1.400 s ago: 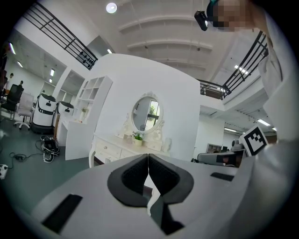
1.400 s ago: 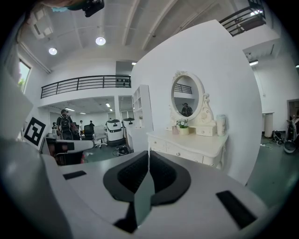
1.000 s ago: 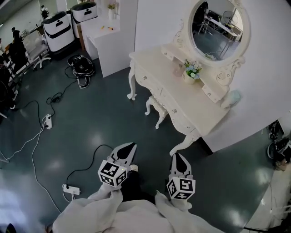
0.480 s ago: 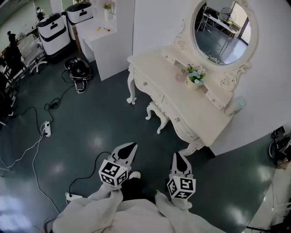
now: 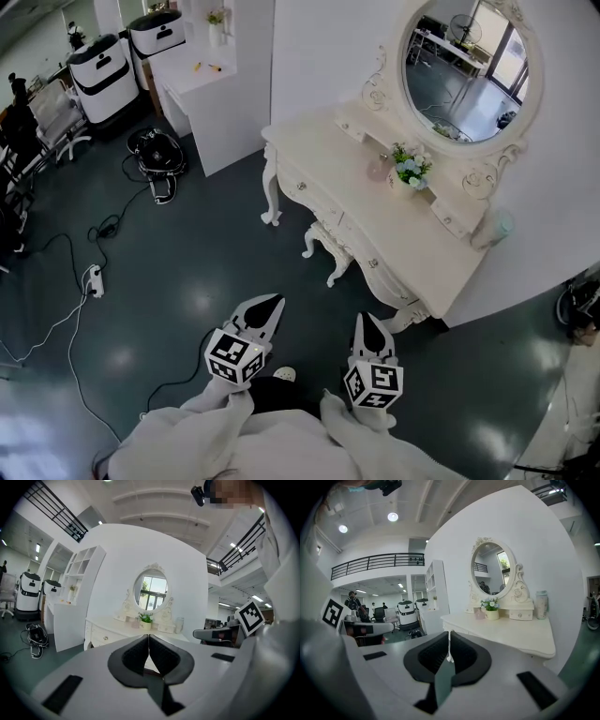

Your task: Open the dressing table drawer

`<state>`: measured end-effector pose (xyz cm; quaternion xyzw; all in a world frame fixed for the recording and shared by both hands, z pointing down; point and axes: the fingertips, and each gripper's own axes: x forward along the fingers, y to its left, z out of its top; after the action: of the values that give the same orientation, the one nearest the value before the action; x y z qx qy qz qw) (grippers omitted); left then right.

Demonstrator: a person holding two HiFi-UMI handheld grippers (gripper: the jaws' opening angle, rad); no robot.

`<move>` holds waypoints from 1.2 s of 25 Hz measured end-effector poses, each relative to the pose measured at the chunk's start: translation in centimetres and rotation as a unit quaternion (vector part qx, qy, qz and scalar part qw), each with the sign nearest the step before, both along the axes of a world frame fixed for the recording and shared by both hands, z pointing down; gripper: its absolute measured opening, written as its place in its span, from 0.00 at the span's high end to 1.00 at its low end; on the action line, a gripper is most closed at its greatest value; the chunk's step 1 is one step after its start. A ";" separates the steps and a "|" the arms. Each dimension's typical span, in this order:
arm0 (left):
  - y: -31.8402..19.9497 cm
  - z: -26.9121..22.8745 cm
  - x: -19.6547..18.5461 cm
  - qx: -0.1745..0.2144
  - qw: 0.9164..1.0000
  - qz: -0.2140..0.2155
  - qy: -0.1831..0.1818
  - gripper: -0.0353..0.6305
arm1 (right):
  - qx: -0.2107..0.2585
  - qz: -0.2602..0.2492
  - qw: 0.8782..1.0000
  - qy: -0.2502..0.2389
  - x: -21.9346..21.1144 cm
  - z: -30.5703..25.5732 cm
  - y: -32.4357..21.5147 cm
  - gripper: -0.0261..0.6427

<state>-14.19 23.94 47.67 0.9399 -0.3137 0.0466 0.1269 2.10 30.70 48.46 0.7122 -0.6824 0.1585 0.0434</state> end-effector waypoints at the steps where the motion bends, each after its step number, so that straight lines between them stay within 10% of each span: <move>1: -0.2 0.1 0.0 0.000 1.000 0.003 -0.001 0.92 | -0.001 0.000 1.000 -0.001 -0.2 0.2 -0.3 0.91; 30: -5.0 2.0 -0.3 -0.019 0.999 -0.029 -0.014 0.92 | -0.043 -0.050 0.998 -0.016 -0.7 2.4 -6.6 0.91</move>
<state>-14.45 18.94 49.66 0.9270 -0.3417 0.0615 0.1416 1.44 24.12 50.87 0.6719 -0.7104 0.1970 0.0713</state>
